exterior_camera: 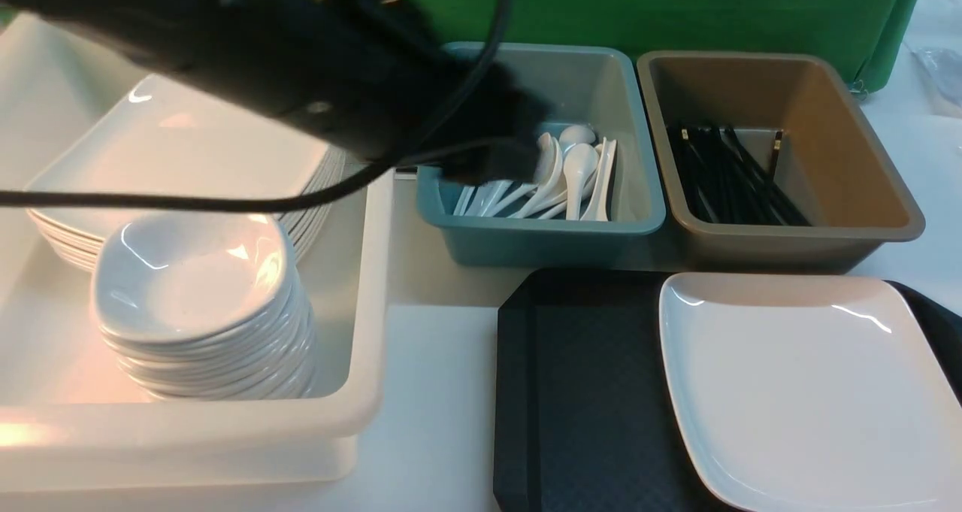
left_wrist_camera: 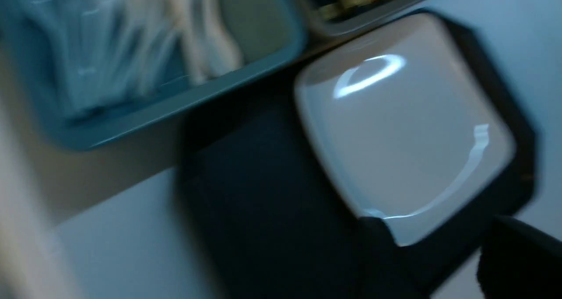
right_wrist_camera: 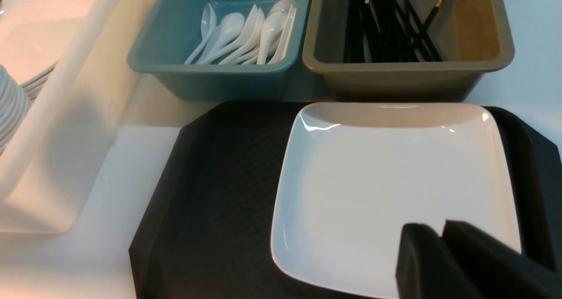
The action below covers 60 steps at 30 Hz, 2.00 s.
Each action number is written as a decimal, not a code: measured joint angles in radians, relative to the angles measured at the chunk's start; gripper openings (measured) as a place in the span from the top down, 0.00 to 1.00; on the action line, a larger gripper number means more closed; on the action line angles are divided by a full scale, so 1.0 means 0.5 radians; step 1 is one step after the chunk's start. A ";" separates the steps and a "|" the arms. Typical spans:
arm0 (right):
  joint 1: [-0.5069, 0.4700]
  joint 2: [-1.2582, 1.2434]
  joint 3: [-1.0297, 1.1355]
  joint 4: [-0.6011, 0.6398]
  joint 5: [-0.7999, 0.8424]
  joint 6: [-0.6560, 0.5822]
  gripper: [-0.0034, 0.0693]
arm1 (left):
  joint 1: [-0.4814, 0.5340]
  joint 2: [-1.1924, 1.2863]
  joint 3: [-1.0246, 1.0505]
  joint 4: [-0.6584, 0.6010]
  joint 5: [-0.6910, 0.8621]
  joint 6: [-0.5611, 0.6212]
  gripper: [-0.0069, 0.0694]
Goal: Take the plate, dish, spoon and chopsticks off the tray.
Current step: Use the left arm to grab a plate from the dinner plate
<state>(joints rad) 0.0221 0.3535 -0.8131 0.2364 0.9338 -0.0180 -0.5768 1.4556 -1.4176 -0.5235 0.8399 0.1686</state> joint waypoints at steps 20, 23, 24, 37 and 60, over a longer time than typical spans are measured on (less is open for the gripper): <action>0.000 0.000 0.000 0.000 -0.005 0.003 0.81 | -0.168 1.012 -0.403 -0.342 -0.174 0.399 0.61; 0.000 0.000 0.000 0.000 -0.024 0.003 0.81 | -0.172 1.186 -0.584 -0.175 -0.203 0.289 0.43; 0.000 0.000 0.000 0.000 -0.027 0.003 0.80 | -0.172 1.242 -0.627 -0.133 -0.214 0.276 0.38; 0.000 0.000 0.000 0.002 -0.074 0.003 0.80 | -0.184 1.647 -0.765 -0.098 -0.376 0.250 0.22; 0.000 0.031 0.000 0.002 -0.085 0.001 0.80 | -0.248 1.781 -0.770 -0.193 -0.748 0.360 0.36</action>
<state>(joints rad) 0.0221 0.3690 -0.8131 0.2373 0.8913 -0.0175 -0.7011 2.3463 -1.8024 -0.6202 0.4659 0.3484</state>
